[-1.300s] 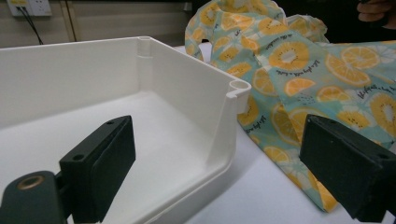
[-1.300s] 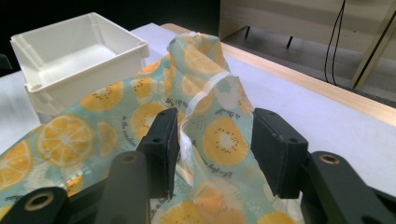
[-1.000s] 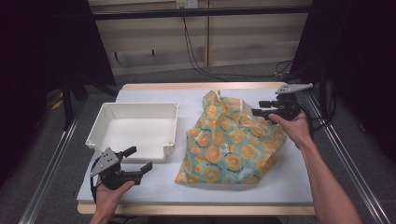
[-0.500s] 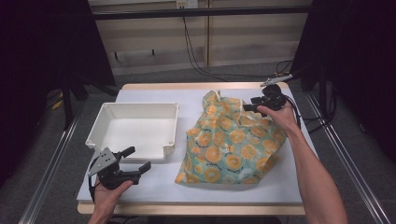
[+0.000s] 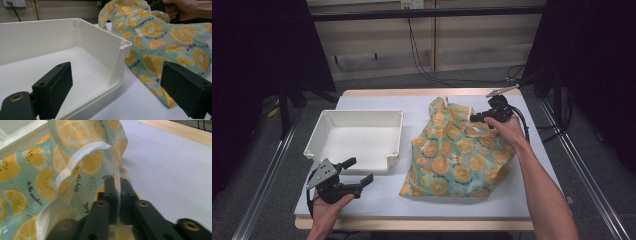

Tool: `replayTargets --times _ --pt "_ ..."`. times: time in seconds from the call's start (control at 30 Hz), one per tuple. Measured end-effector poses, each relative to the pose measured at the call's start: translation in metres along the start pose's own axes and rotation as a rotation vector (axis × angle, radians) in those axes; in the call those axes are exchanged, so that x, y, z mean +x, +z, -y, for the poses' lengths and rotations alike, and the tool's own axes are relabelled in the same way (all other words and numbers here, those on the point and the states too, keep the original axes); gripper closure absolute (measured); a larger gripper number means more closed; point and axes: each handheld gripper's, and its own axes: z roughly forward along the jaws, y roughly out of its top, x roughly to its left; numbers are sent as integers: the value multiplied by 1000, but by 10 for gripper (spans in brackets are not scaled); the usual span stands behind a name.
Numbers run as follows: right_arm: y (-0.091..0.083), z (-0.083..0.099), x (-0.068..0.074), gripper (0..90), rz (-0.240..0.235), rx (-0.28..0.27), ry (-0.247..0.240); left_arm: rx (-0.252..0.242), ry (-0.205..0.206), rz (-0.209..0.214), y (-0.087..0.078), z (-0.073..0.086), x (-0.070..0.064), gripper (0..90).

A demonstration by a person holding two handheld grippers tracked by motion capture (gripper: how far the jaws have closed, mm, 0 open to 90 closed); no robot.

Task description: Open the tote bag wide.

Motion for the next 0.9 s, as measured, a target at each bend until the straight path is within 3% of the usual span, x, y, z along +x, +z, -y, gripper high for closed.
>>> replayTargets --times 0.27,0.7,0.9 --pt "-17 3 13 900 -45 -58 23 3 6 8 0 0 -1 116" --pt "-43 0 38 900 -164 -193 -1 6 7 12 3 0 -2 137" --pt "-58 -3 56 900 -179 -226 -32 9 8 20 4 -1 -5 146"
